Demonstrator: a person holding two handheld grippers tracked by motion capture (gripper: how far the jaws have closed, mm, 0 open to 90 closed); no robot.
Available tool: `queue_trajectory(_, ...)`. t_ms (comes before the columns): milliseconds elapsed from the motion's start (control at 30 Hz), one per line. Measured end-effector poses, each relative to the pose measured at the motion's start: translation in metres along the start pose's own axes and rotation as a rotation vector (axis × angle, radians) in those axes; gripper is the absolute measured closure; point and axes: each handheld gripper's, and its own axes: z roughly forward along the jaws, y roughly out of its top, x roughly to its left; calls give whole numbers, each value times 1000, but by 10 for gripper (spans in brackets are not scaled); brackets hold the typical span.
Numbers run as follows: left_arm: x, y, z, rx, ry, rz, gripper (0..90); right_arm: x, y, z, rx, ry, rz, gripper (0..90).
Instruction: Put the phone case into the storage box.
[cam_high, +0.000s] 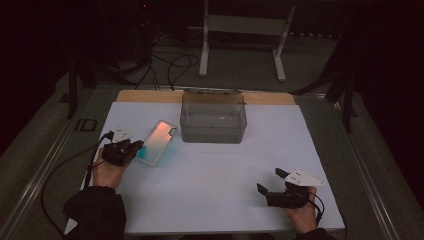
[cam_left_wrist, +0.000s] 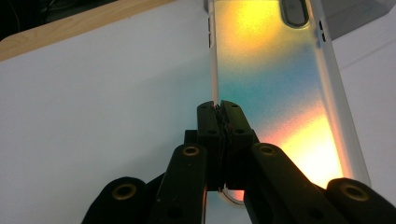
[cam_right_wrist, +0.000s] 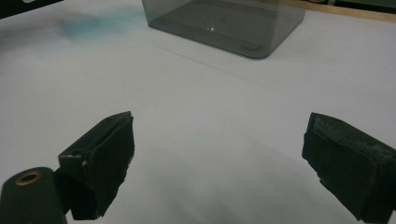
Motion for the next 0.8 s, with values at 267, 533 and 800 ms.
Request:
queue_trajectory(267, -9, -1, -1, -28, -14, -8, 892, -3, 2, 2, 3, 21, 45, 94)
queue_trajectory(533, -19, 0, -1, -66, -29, -27, 892, 3, 17, 7, 2, 61, 48, 94)
queue_trajectory(800, -35, 9, -1, -100, -58, -2, 892, 9, 35, 19, 16, 97, 51, 94)
